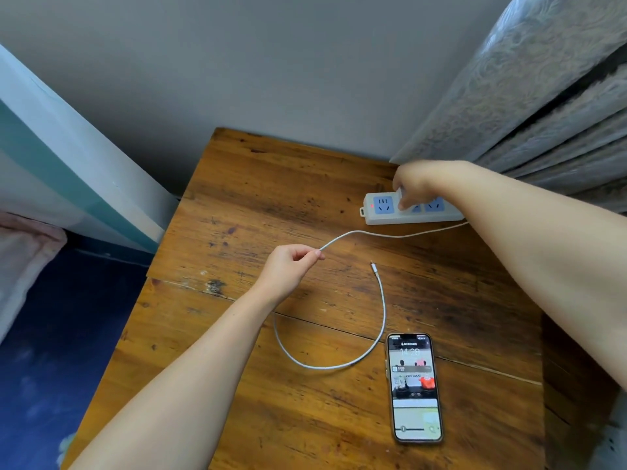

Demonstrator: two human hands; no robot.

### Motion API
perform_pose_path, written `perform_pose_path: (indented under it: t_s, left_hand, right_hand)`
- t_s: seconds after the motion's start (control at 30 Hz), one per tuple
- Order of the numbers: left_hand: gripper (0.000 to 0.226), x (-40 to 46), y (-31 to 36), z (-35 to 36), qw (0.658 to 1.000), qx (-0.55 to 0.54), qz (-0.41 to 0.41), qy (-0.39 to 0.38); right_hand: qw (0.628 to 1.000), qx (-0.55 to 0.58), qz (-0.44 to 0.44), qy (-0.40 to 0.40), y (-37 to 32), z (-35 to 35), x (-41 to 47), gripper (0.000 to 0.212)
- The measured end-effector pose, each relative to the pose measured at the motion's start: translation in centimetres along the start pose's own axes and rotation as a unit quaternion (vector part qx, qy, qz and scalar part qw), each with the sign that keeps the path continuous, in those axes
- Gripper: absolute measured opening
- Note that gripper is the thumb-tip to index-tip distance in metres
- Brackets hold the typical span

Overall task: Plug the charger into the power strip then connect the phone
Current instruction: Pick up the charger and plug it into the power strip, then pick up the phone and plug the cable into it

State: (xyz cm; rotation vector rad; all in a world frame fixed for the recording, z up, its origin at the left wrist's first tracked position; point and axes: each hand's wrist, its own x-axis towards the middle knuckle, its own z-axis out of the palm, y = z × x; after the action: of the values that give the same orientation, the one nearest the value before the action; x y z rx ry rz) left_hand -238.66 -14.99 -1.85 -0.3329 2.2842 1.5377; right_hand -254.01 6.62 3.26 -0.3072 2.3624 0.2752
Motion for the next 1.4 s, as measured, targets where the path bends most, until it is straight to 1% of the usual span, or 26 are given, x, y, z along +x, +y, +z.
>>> perform_pose_path:
  t_s: [0.07, 0.13, 0.17, 0.2, 0.27, 0.3, 0.33, 0.37, 0.43, 0.5, 0.57, 0.67, 0.77, 0.8, 0.87, 0.9, 0.97, 1.0, 1.03, 1.07, 1.1, 1.17, 1.2, 1.27, 1.33, 1.4]
  left_hand:
    - [0.021, -0.1, -0.3, -0.2, 1.000, 0.001, 0.001, 0.000]
    - [0.023, 0.0, -0.6, -0.3, 1.000, 0.003, -0.008, 0.003]
    - [0.025, 0.0, -0.7, -0.3, 1.000, 0.003, -0.017, 0.001]
    - [0.026, 0.1, -0.7, -0.4, 1.000, 0.001, -0.028, -0.001]
    - [0.027, 0.2, -0.7, -0.4, 0.999, -0.010, -0.047, -0.002]
    - [0.027, 0.2, -0.7, -0.3, 0.998, -0.016, -0.053, -0.002]
    - [0.027, 0.1, -0.5, -0.3, 0.998, -0.020, -0.057, -0.004]
    - [0.027, 0.0, -0.4, -0.2, 0.998, -0.024, -0.061, -0.006]
    - [0.026, -0.3, -0.2, 0.0, 0.997, -0.028, -0.065, -0.012]
    - [0.026, -0.4, -0.1, 0.1, 0.997, -0.029, -0.065, -0.016]
    - [0.023, -0.4, -0.3, 0.3, 0.998, -0.025, -0.061, -0.013]
    - [0.019, -0.4, -0.7, 0.3, 0.998, -0.018, -0.054, -0.006]
    - [0.018, -0.5, -1.1, 0.4, 0.998, 0.008, -0.058, -0.004]
    - [0.017, -0.7, -1.1, 0.7, 0.998, 0.020, -0.057, -0.003]
    - [0.016, -0.7, -1.3, 0.7, 0.997, 0.059, -0.048, 0.013]
    - [0.015, -1.3, -0.8, 1.9, 0.994, 0.103, -0.029, 0.020]
    - [0.022, -1.7, -0.5, 2.3, 0.974, 0.209, 0.013, 0.081]
    - [0.023, -2.3, -0.2, 3.0, 0.961, 0.249, 0.050, 0.110]
    - [0.021, -3.1, 0.2, 3.8, 0.951, 0.269, 0.094, 0.123]
    - [0.017, -4.5, 0.6, 5.1, 0.947, 0.272, 0.132, 0.113]
    - [0.016, -6.0, 0.9, 6.5, 0.948, 0.266, 0.156, 0.083]
    - [0.028, -9.7, 0.8, 10.2, 0.949, 0.275, 0.153, -0.006]
    - [0.034, -11.4, 0.6, 12.0, 0.938, 0.315, 0.138, -0.047]
    - [0.043, -13.5, -0.3, 15.0, 0.905, 0.402, 0.099, -0.093]
    - [0.049, -14.2, -1.2, 17.1, 0.894, 0.437, 0.030, -0.093]
    - [0.062, -14.0, -1.7, 18.6, 0.900, 0.429, -0.037, -0.067]
  right_hand:
    - [0.999, -0.033, 0.001, 0.001, -0.2, 0.0, -0.2, 0.050]
    - [0.998, -0.063, 0.002, 0.023, -0.6, 0.4, -0.7, 0.048]
    - [0.996, -0.065, -0.002, 0.063, -0.9, 0.7, -1.3, 0.046]
    - [0.990, -0.049, -0.016, 0.128, -1.1, 1.2, -2.1, 0.044]
    - [0.955, 0.040, -0.081, 0.281, -1.6, 2.8, -4.2, 0.033]
    - [0.934, 0.099, -0.113, 0.325, -2.1, 4.0, -5.5, 0.025]
    - [0.923, 0.148, -0.127, 0.331, -2.5, 5.3, -6.9, 0.017]
    - [0.926, 0.184, -0.121, 0.306, -3.1, 6.7, -7.8, 0.014]
    - [0.948, 0.227, -0.060, 0.215, -4.1, 9.8, -8.4, 0.018]
    - [0.953, 0.258, 0.005, 0.159, -4.9, 12.3, -8.0, 0.028]
    - [0.951, 0.264, 0.041, 0.156, -5.7, 14.1, -7.1, 0.030]
    - [0.949, 0.257, 0.065, 0.170, -6.3, 15.5, -5.8, 0.021]
    - [0.942, 0.285, 0.076, 0.161, -6.0, 15.9, -5.8, 0.015]
    - [0.929, 0.321, 0.088, 0.160, -5.6, 16.0, -6.2, 0.014]
    - [0.876, 0.442, 0.106, 0.161, -5.1, 15.5, -6.4, 0.011]
    - [0.834, 0.515, 0.115, 0.162, -3.9, 15.7, -8.0, 0.009]
    - [0.742, 0.647, 0.096, 0.143, -3.1, 15.0, -8.7, 0.004]
    - [0.695, 0.700, 0.088, 0.140, -2.6, 14.6, -9.3, 0.005]
    - [0.656, 0.737, 0.081, 0.144, -2.2, 14.2, -10.0, 0.006]
    - [0.626, 0.761, 0.076, 0.156, -1.7, 13.9, -10.8, 0.006]
    - [0.600, 0.780, 0.071, 0.164, -1.3, 13.6, -11.3, 0.008]
    - [0.568, 0.804, 0.063, 0.167, -0.7, 13.2, -12.1, 0.020]
    - [0.560, 0.808, 0.060, 0.170, -0.6, 13.1, -12.6, 0.023]
    - [0.545, 0.817, 0.050, 0.180, -0.7, 12.9, -13.1, 0.019]
    - [0.521, 0.832, 0.039, 0.185, -0.9, 12.8, -13.7, 0.016]
    - [0.495, 0.848, 0.028, 0.186, -1.3, 12.9, -14.1, 0.016]
